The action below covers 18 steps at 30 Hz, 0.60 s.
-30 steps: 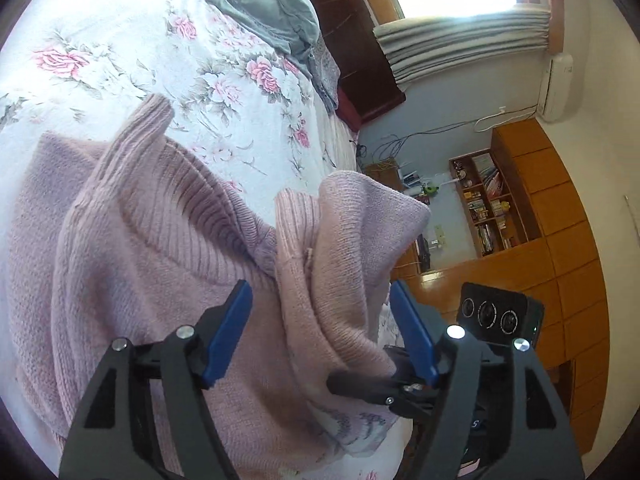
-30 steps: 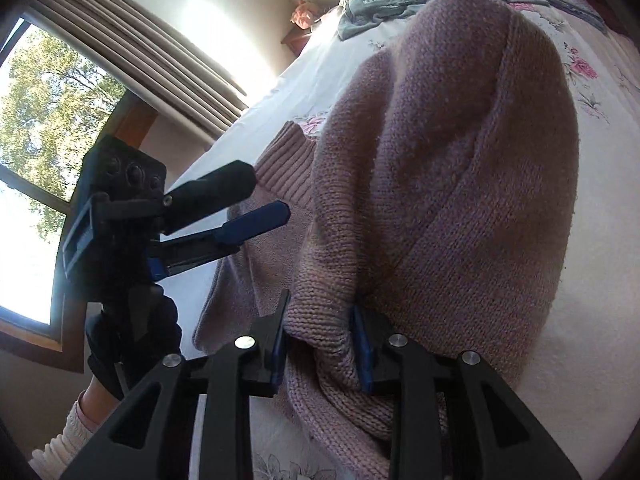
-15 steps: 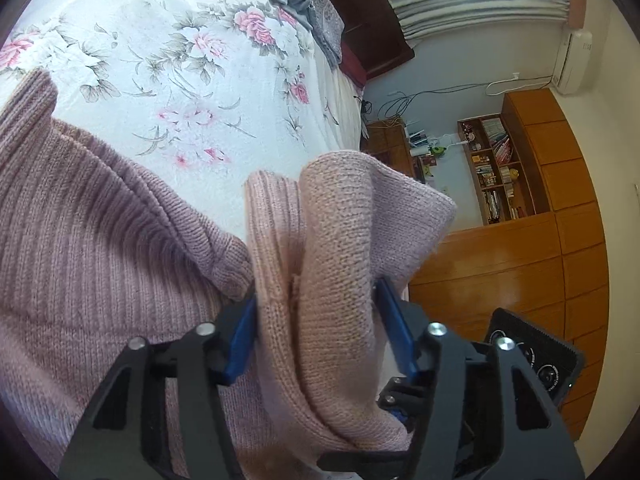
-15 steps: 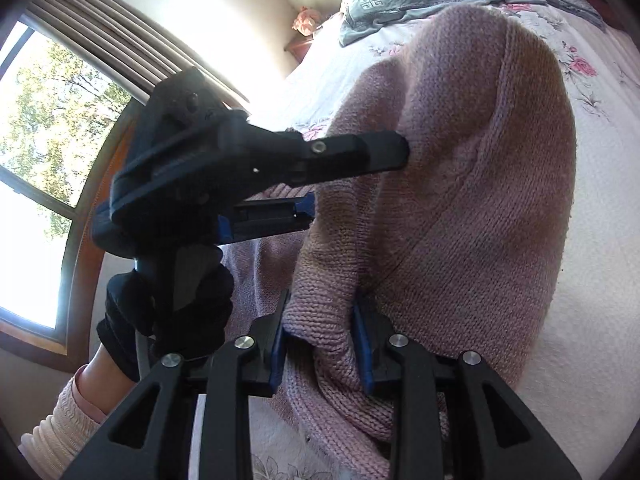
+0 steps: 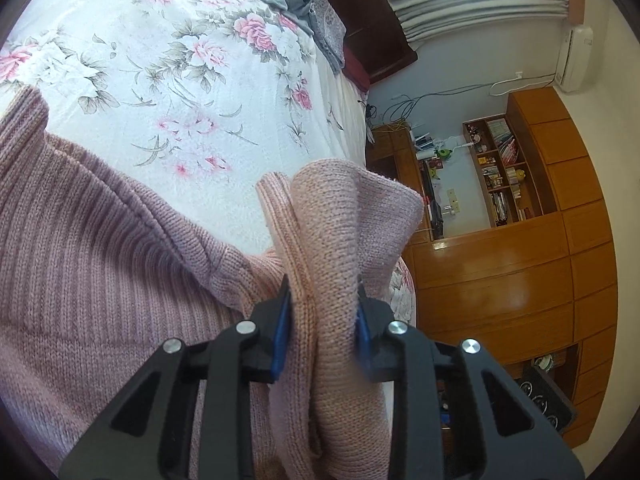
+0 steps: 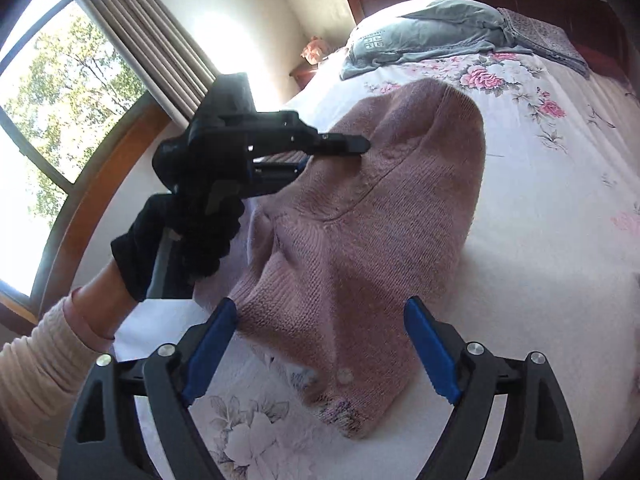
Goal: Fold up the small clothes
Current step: 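Lift the sweater with both tools and fold it in half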
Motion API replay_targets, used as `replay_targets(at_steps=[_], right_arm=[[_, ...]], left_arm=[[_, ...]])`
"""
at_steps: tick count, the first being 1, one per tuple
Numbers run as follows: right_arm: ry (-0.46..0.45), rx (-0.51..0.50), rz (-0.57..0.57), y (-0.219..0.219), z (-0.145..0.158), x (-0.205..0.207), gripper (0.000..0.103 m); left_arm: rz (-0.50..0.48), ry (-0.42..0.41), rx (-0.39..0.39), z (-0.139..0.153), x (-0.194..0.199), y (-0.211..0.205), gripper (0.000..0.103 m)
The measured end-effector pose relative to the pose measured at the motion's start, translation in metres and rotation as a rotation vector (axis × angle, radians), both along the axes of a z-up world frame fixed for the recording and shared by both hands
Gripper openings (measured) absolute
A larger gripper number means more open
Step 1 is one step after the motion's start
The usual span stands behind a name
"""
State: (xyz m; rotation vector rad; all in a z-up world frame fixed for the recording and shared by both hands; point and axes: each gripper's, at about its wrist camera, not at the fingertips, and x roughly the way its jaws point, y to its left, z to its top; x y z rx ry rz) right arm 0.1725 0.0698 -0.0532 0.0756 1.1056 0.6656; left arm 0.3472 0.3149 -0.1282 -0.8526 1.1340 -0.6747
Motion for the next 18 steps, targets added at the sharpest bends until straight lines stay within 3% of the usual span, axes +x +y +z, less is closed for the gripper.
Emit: replay_targets(at_steps=[4, 7, 10, 13, 14, 15, 18], right_arm=[[-0.055, -0.039, 0.051, 0.03, -0.006, -0.028, 0.086], [-0.101, -0.152, 0.089, 0.058, -0.018, -0.038, 0.087], [-0.128, -0.218, 0.057, 0.069, -0.029, -0.038, 0.085], [-0.165, -0.263, 0.026, 0.067, -0.033, -0.036, 0.051], [-0.173, -0.261, 0.022, 0.065, -0.031, -0.035, 0.032], [-0.172, -0.244, 0.011, 0.06, -0.029, -0.035, 0.019], [-0.128, -0.147, 0.002, 0.047, -0.022, -0.033, 0.013]], left_arm=[[-0.004, 0.001, 0.01, 0.003, -0.002, 0.001, 0.026], [-0.011, 0.001, 0.024, 0.005, -0.003, 0.001, 0.026], [-0.017, -0.001, 0.045, 0.007, -0.002, 0.0, 0.026], [-0.009, 0.005, 0.046, 0.007, -0.002, 0.004, 0.026], [-0.004, 0.009, 0.038, 0.007, -0.003, 0.005, 0.025], [0.0, 0.01, 0.029, 0.007, -0.004, 0.007, 0.025], [0.007, 0.0, 0.02, 0.008, -0.006, 0.01, 0.023]])
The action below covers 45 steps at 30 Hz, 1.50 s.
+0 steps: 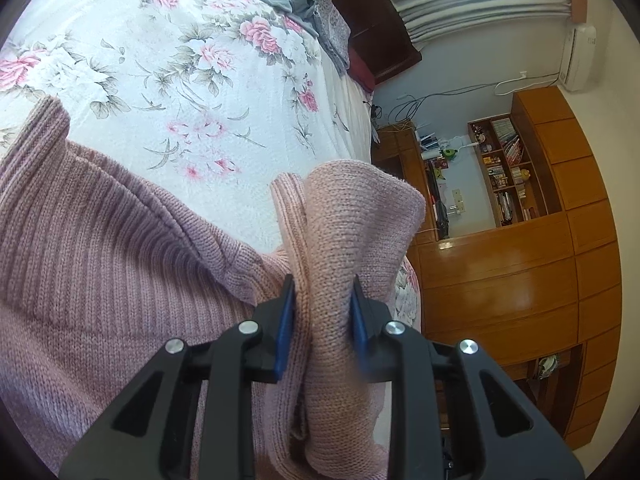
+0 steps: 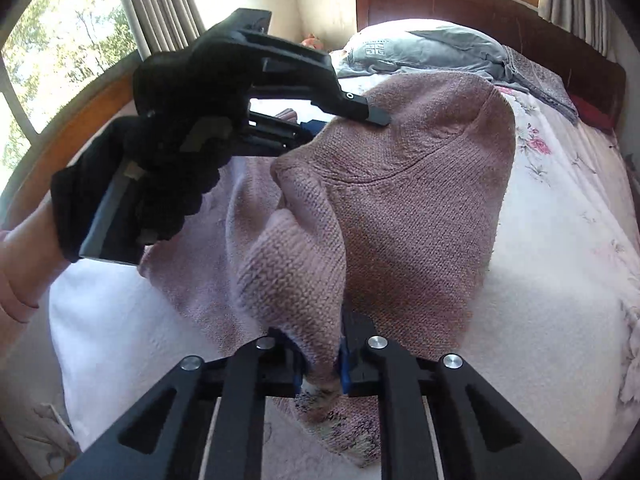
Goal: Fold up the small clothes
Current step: 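Lift the sweater with both tools and fold it in half, then open both tools to release the folded sweater on the bed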
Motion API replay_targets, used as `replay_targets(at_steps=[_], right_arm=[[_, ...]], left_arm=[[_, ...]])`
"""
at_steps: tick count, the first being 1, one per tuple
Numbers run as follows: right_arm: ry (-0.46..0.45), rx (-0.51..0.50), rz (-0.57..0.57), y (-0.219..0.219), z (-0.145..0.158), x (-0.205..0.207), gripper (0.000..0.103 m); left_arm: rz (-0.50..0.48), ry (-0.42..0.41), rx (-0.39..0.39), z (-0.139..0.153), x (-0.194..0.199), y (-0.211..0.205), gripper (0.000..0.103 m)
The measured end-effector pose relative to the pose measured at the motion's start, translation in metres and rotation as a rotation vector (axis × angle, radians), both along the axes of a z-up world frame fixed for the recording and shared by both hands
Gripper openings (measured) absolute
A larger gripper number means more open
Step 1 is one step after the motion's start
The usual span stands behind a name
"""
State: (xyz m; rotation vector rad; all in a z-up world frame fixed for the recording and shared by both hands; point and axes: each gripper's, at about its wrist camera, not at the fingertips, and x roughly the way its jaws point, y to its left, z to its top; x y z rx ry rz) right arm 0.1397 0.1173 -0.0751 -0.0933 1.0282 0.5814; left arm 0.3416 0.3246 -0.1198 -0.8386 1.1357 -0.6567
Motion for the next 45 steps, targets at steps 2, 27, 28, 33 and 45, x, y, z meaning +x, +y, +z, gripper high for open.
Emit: replay_targets(at_steps=[2, 27, 28, 33, 45], right_arm=[[0.029, 0.088, 0.005, -0.004, 0.009, 0.0, 0.013], [0.192, 0.106, 0.208, 0.143, -0.045, 0.004, 0.022], [0.194, 0.117, 0.223, 0.144, -0.042, 0.003, 0.025], [0.24, 0.246, 0.292, 0.125, -0.003, -0.002, 0.053], [0.02, 0.167, 0.051, 0.056, 0.048, 0.091, 0.055]], left_arm=[[0.016, -0.014, -0.022, 0.004, -0.002, 0.002, 0.022], [0.313, -0.029, 0.048, 0.006, -0.062, 0.181, 0.014], [0.31, -0.045, 0.063, 0.011, -0.064, 0.179, 0.015], [0.302, -0.104, 0.156, 0.04, -0.086, 0.175, 0.024], [0.216, -0.109, 0.44, 0.038, -0.187, 0.111, 0.039]])
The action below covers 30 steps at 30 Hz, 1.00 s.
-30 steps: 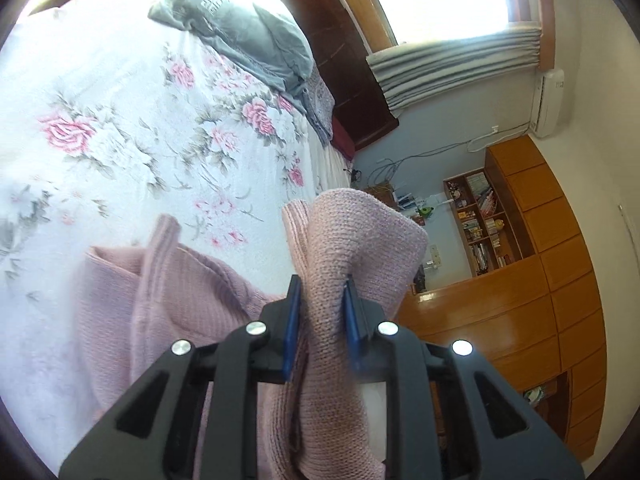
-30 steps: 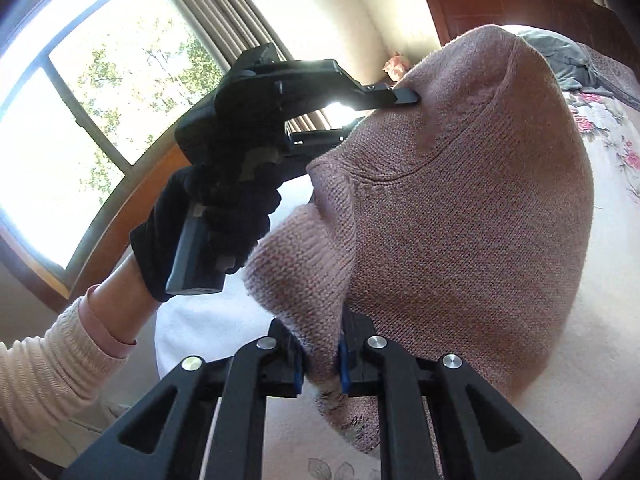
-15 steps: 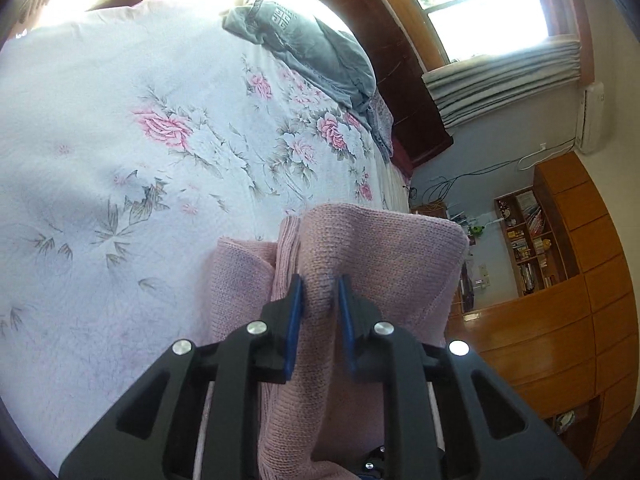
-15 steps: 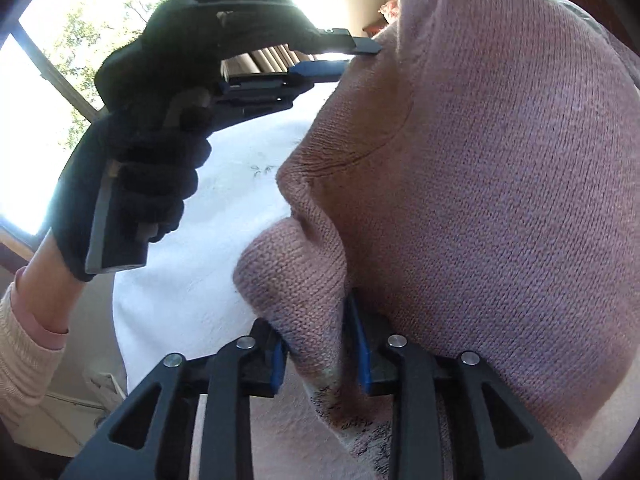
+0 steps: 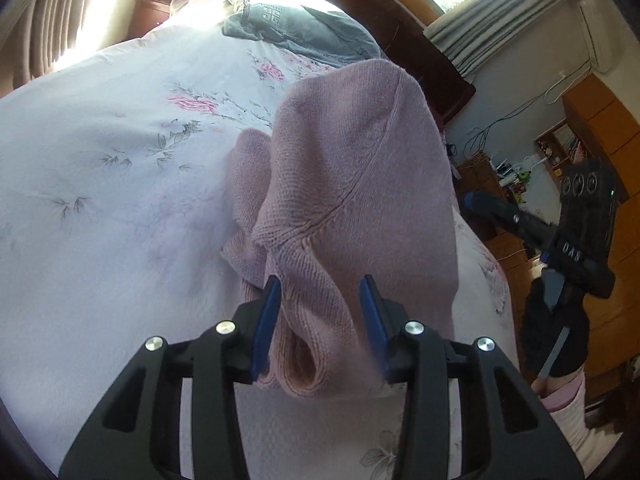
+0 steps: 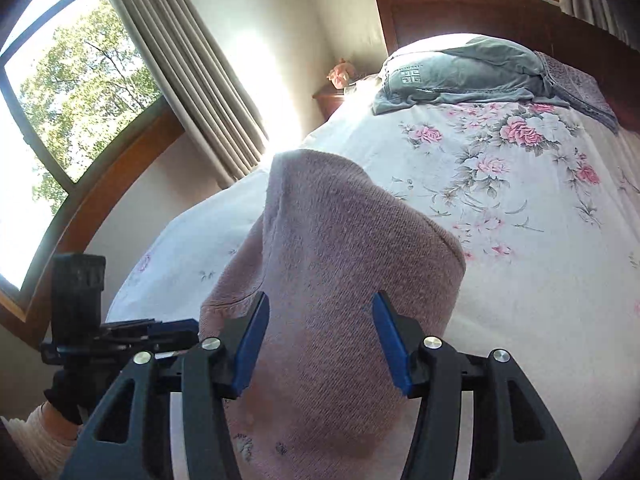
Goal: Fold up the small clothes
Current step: 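Open both tools to release the folded sweater on the bed, then press both tools against the sides of the folded sweater to square it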
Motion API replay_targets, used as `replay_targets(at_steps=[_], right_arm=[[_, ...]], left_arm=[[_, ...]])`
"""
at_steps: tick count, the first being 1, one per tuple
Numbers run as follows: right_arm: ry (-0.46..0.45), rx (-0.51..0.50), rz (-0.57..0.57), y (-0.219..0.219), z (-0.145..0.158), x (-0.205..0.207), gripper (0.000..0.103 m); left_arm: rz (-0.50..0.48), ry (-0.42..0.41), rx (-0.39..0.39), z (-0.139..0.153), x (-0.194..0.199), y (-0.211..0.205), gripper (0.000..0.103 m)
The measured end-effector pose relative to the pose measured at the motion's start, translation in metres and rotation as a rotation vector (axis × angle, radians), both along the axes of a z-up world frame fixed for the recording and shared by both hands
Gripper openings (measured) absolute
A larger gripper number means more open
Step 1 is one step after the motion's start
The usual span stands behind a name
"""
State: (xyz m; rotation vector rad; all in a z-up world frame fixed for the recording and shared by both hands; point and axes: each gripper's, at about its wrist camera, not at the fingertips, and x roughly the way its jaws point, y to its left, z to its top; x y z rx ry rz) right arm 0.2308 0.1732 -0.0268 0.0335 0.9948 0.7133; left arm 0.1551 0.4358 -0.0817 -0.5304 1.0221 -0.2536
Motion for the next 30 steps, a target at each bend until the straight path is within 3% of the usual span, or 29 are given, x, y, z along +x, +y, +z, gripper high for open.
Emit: replay_targets(at_steps=[4, 5, 8, 13, 18, 22, 24, 26, 30], right_arm=[[0.054, -0.061, -0.048, 0.0, -0.029, 0.033, 0.053], [0.064, -0.092, -0.061, -0.003, -0.034, 0.036, 0.053], [0.077, -0.122, -0.083, -0.008, -0.056, 0.043, 0.054], [0.117, -0.078, -0.082, -0.016, -0.05, 0.044, 0.054], [0.098, 0.008, -0.094, -0.031, -0.025, 0.039, 0.056], [0.084, 0.008, -0.096, -0.021, -0.022, 0.047, 0.056], [0.103, -0.002, -0.11, -0.017, -0.029, 0.055, 0.056], [0.116, -0.01, -0.123, -0.016, -0.039, 0.059, 0.056], [0.127, -0.016, -0.139, -0.018, -0.05, 0.062, 0.055]], left_arm=[[0.006, 0.061, 0.124, -0.037, -0.003, -0.004, 0.044], [0.015, 0.067, 0.105, -0.046, -0.003, 0.0, 0.051], [0.036, 0.068, 0.038, -0.056, -0.002, 0.009, 0.054], [0.041, 0.075, 0.068, -0.031, 0.006, 0.015, 0.052], [0.089, -0.087, 0.087, 0.031, 0.022, 0.025, 0.051], [0.043, -0.169, 0.052, 0.06, 0.067, 0.004, 0.051], [-0.002, -0.178, 0.042, 0.063, 0.095, -0.013, 0.05], [-0.017, -0.172, 0.09, 0.058, 0.12, -0.03, 0.049], [0.007, -0.048, 0.162, 0.017, 0.165, -0.034, 0.044]])
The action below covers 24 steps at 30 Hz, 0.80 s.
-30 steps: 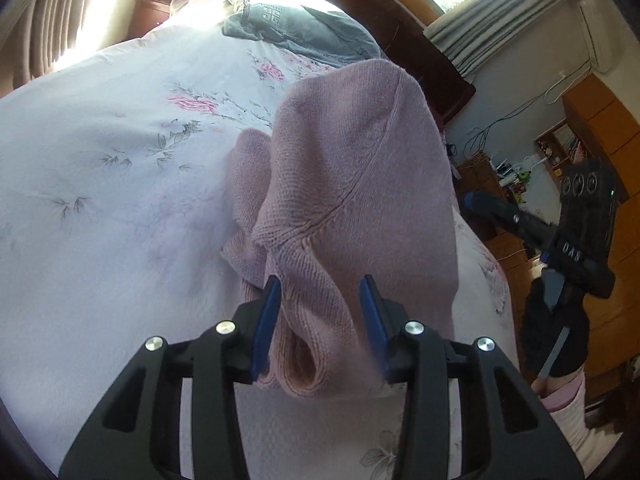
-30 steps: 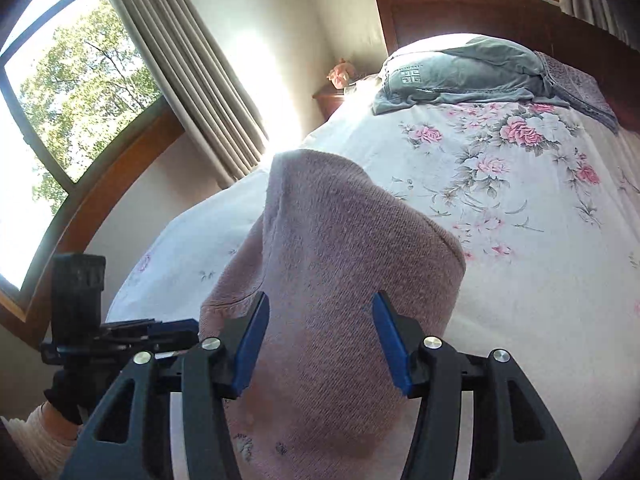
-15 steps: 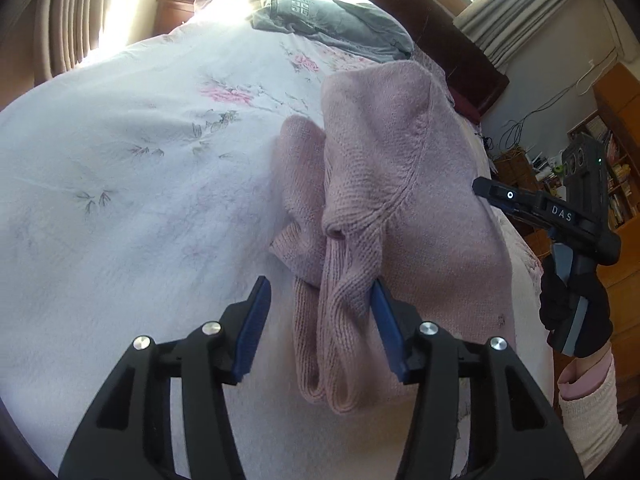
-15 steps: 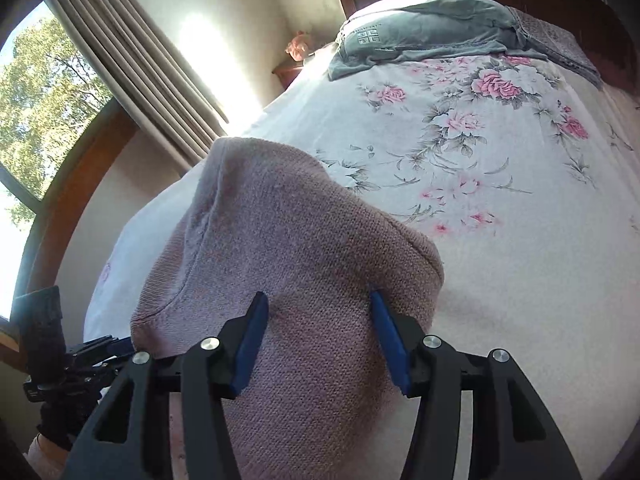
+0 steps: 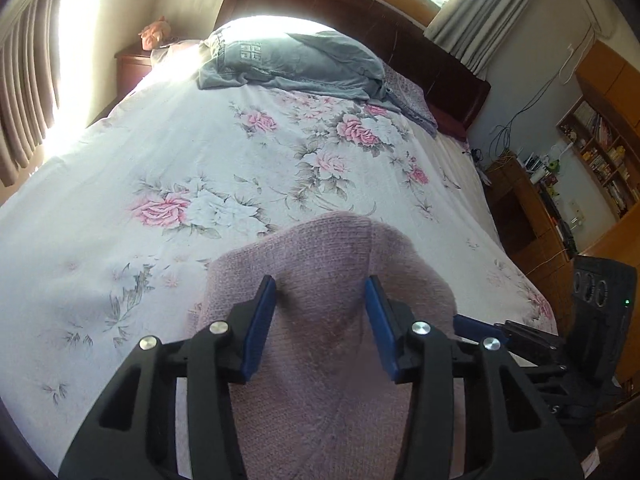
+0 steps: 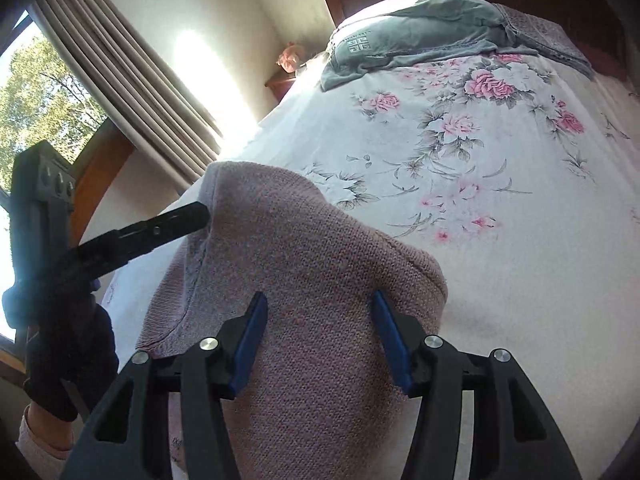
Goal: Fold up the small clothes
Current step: 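Press both tools against the sides of the folded sweater to square it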
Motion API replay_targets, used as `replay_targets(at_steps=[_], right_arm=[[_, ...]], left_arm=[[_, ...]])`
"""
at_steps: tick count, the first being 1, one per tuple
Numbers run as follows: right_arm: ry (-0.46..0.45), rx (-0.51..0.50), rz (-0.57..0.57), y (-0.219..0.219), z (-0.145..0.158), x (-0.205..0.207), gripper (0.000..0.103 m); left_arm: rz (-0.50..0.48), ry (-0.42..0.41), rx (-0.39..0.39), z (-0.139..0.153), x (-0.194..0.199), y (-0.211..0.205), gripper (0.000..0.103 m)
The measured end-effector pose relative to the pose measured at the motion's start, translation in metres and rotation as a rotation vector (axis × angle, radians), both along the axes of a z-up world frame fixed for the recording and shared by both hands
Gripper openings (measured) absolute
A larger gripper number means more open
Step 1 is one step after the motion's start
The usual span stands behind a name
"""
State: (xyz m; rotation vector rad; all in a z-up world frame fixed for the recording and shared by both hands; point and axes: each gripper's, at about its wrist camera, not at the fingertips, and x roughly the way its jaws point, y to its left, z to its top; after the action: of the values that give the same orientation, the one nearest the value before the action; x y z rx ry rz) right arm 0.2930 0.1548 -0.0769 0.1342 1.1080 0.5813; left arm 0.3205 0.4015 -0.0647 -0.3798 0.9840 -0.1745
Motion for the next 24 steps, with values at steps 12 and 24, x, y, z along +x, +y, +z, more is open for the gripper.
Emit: replay_targets(at_steps=[12, 24], right_arm=[[0.021, 0.002, 0.007, 0.001, 0.009, 0.004, 0.058], [0.069, 0.151, -0.026, -0.06, 0.021, -0.046, 0.077]], left_arm=[[0.039, 0.145, -0.13, -0.028, 0.008, 0.038, 0.045], [0.063, 0.155, -0.454, -0.043, -0.095, 0.096, 0.065]])
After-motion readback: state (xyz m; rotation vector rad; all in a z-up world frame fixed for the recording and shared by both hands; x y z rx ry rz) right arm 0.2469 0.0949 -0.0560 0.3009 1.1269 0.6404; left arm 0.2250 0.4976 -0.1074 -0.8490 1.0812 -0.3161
